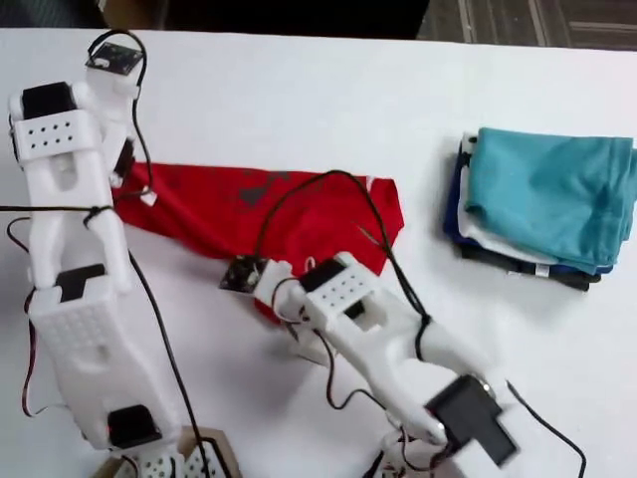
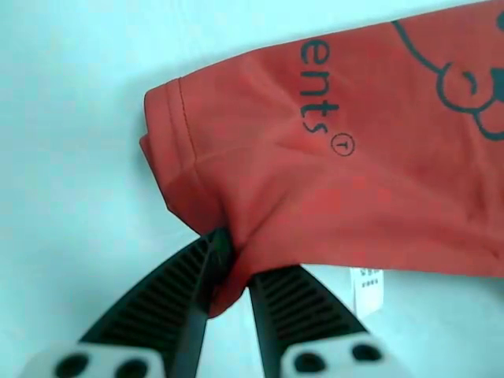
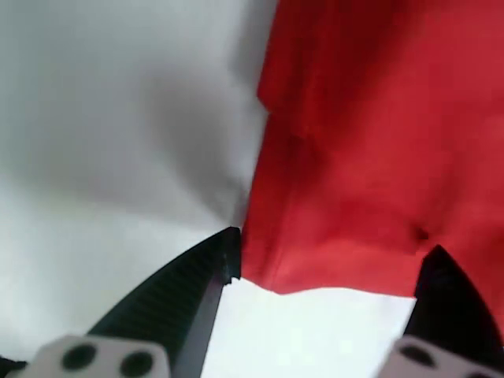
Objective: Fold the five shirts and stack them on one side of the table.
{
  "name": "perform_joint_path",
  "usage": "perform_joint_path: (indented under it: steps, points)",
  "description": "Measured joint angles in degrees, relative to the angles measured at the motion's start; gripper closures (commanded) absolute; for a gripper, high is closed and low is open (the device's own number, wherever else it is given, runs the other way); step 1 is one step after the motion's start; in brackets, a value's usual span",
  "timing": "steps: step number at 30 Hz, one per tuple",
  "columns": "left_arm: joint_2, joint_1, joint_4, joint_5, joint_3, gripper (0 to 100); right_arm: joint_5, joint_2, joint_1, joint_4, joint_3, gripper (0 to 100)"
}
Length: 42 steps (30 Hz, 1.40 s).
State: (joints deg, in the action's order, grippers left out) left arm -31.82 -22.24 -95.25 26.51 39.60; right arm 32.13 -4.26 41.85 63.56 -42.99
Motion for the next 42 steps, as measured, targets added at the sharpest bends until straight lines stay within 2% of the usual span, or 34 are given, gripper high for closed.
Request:
perform_joint_path:
  steps: [8, 10, 13, 14, 15, 20, 23, 29, 35, 42]
  points:
    - [0.0, 0.0, 0.0, 0.0, 0.0, 97, -0.2, 6.8, 0.2, 0.1, 2.3, 66.5]
    - [0.0, 0.0, 0.0, 0.0, 0.0, 97, -0.2, 7.1, -0.2, 0.1, 2.5, 74.8]
    - [0.0, 0.0, 0.0, 0.0, 0.0, 97, -0.3, 7.2, -1.8, -0.4, 2.8, 97.5]
    - [0.0, 0.0, 0.0, 0.0, 0.0, 97, -0.3, 7.3, -3.2, -0.4, 3.0, 98.8]
    - [0.0, 0.0, 0.0, 0.0, 0.0, 97, -0.2, 7.3, -4.3, -0.5, 3.1, 95.7]
    - [0.0, 0.0, 0.0, 0.0, 0.0, 97, 0.0, 7.8, -11.4, 0.5, 5.5, 97.8]
    - [0.0, 0.1, 0.0, 0.0, 0.0, 97, 3.2, 7.7, -16.0, 4.7, 9.0, 97.8]
    - [0.0, 0.0, -0.9, 0.0, 0.0, 97, 7.7, -2.0, -23.5, 14.4, 22.9, 97.8]
    - [0.1, 2.7, -5.8, 0.0, 9.2, 97, 8.0, -9.9, -27.1, 15.6, 37.4, 97.8]
    - [11.2, 7.6, -6.1, 0.0, 10.3, 97, -0.5, -10.5, -35.4, 14.5, 52.0, 97.8]
